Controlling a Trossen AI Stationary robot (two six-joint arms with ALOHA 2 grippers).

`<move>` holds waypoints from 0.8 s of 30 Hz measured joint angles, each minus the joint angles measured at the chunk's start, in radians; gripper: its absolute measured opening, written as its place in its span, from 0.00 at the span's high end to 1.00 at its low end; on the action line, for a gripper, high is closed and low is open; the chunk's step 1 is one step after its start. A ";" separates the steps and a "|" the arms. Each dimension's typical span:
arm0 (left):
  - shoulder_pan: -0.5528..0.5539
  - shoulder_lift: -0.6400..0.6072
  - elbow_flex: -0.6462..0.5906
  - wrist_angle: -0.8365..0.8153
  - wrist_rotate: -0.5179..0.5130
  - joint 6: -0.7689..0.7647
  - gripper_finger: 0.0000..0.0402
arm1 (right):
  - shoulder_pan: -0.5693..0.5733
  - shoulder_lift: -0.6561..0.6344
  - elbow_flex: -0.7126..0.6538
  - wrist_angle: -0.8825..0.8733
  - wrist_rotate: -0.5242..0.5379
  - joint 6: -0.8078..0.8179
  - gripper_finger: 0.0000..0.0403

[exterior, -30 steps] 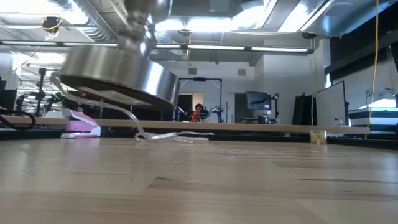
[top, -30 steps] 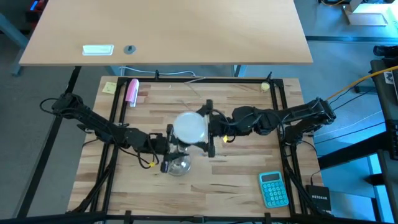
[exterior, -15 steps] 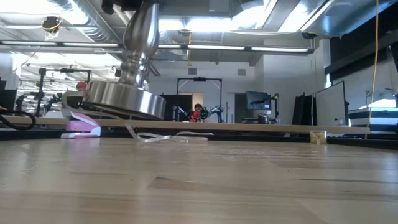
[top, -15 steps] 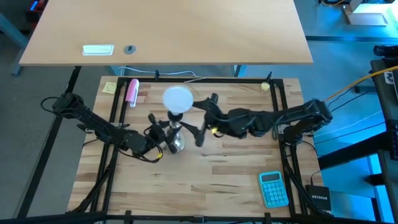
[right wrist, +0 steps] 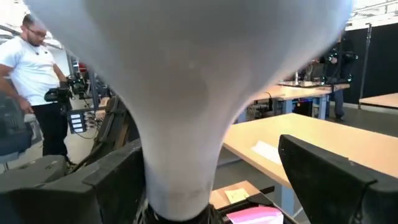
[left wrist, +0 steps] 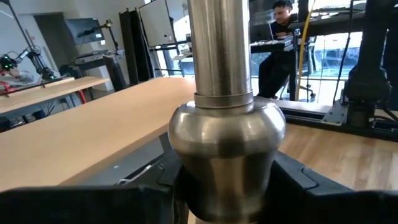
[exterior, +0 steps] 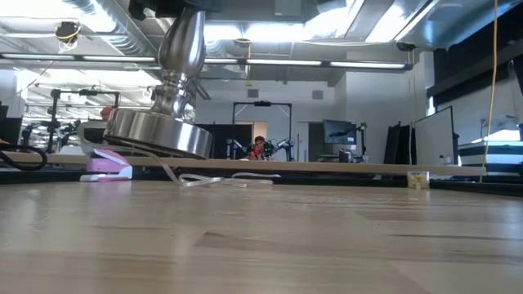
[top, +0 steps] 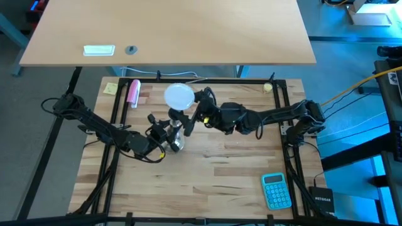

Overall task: Screw lightbulb
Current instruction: Remove the light bulb from the lamp

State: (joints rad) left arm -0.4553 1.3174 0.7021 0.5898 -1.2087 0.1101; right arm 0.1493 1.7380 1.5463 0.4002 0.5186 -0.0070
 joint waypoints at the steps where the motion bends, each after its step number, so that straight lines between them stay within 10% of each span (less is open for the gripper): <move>1: 0.000 0.000 0.000 -0.003 0.000 0.001 0.68 | 0.000 0.000 0.000 0.001 -0.010 -0.002 0.14; 10: -0.007 0.000 0.000 -0.001 0.025 0.006 0.68 | 0.002 0.000 0.043 -0.036 -0.075 -0.069 0.60; 16: -0.038 -0.021 0.000 -0.010 0.133 0.031 0.68 | 0.029 -0.018 0.046 -0.095 -0.150 -0.093 0.61; 20: -0.048 -0.059 0.000 -0.006 0.435 0.050 0.68 | 0.046 -0.066 0.049 -0.170 -0.339 -0.096 0.61; 24: -0.027 -0.068 0.000 -0.002 0.904 0.003 0.68 | 0.040 -0.086 0.048 -0.180 -0.838 -0.067 0.61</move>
State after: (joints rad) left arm -0.4827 1.2495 0.7021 0.5875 -0.3050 0.1132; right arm 0.1892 1.6520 1.5941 0.2206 -0.3191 -0.0740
